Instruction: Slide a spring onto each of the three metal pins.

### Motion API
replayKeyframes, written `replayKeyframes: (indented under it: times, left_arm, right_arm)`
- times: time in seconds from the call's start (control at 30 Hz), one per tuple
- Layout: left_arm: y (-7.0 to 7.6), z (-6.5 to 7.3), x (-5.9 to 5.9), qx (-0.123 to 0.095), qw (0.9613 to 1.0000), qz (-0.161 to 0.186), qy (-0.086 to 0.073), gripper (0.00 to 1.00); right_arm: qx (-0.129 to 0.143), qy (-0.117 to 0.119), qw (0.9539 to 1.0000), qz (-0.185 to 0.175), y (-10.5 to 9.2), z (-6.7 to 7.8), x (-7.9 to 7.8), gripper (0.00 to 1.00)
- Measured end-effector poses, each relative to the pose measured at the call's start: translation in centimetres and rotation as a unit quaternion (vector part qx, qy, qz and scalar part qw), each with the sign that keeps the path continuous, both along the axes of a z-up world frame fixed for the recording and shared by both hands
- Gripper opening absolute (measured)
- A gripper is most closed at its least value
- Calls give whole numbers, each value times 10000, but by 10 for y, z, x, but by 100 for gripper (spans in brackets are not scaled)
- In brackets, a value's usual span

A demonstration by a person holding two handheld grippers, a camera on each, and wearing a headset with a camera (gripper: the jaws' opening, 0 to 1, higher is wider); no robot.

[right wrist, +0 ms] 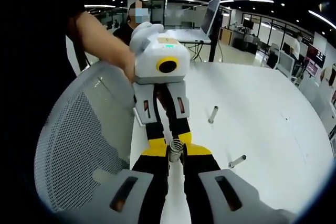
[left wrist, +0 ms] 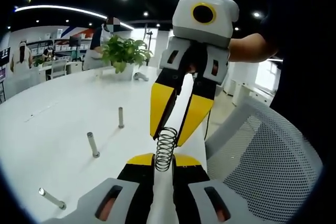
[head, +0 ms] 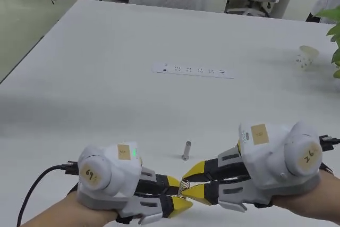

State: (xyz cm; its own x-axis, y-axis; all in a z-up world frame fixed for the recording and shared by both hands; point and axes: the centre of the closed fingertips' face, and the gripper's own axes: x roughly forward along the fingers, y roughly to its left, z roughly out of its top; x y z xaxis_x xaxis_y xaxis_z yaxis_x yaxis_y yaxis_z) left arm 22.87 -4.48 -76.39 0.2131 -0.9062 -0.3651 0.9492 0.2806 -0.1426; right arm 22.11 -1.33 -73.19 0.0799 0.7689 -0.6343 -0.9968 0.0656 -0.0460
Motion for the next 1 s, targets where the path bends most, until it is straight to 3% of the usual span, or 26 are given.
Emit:
replayKeyframes:
  times: [0.4, 0.73, 1.0]
  left_arm:
    - [8, 0, 9, 18, 9997, 248, -24, 20]
    - [23, -1, 13, 14, 9989, 462, 47, 27]
    - [42, 0, 17, 54, 9972, 750, -30, 34]
  right_arm:
    - [-22, -109, 9999, -83, -4, 1, 5, 7]
    - [-18, -188, 9997, -161, -6, 0, 10, 7]
    - [-30, -244, 9994, -238, -9, 0, 15, 7]
